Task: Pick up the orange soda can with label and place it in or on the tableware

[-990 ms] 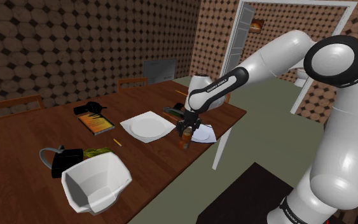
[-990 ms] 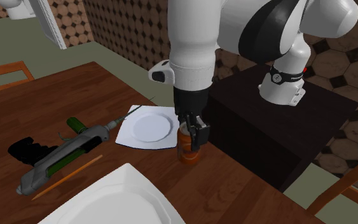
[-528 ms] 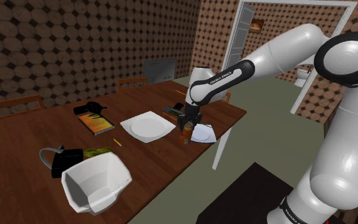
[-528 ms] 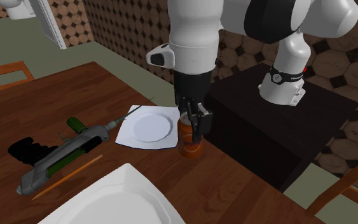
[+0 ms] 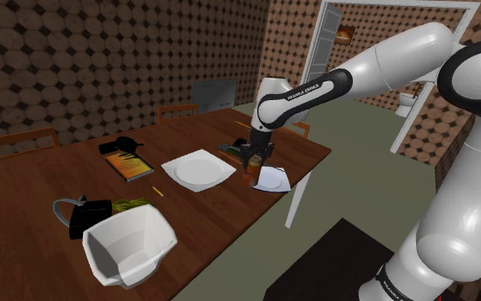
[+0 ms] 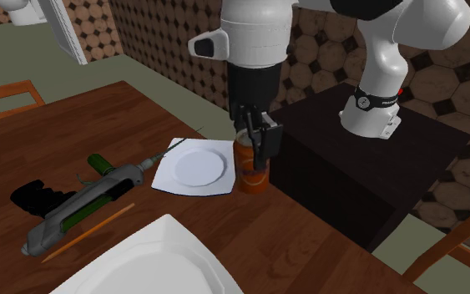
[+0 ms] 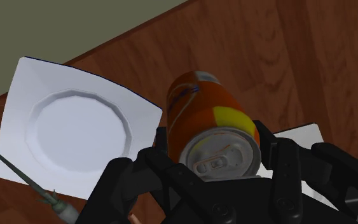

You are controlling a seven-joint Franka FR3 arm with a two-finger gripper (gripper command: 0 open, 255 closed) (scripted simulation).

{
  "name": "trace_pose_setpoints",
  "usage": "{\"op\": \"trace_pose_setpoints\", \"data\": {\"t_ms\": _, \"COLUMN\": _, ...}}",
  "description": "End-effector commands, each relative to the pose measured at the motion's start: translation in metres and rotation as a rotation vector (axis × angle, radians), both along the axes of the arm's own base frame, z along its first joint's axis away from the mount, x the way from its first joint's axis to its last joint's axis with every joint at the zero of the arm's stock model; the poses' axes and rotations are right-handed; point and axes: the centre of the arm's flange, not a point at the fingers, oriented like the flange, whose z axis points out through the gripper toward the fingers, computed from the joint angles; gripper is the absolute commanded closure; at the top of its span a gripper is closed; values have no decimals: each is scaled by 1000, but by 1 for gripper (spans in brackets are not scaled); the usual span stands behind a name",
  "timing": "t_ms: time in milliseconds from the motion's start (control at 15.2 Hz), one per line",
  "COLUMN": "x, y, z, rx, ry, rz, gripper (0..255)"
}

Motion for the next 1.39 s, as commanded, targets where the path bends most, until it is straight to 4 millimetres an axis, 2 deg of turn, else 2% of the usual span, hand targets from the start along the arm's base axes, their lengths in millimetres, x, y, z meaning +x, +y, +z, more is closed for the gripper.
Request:
{"op": "trace_pose_setpoints", "data": {"t_ms": 0, "x": 0, "y": -1, "z": 9, "rx": 0, "ry": 0, "rz": 0, "gripper": 255}}
{"op": "trace_pose_setpoints", "data": {"t_ms": 858, "x": 28, "y": -168, "z": 33, "rx": 0, "ry": 0, "rz": 0, "gripper": 255}}
{"op": "trace_pose_setpoints", "data": {"t_ms": 1320, "x": 28, "y": -168, "z": -4, "rx": 0, "ry": 0, "rz": 0, "gripper": 255}}
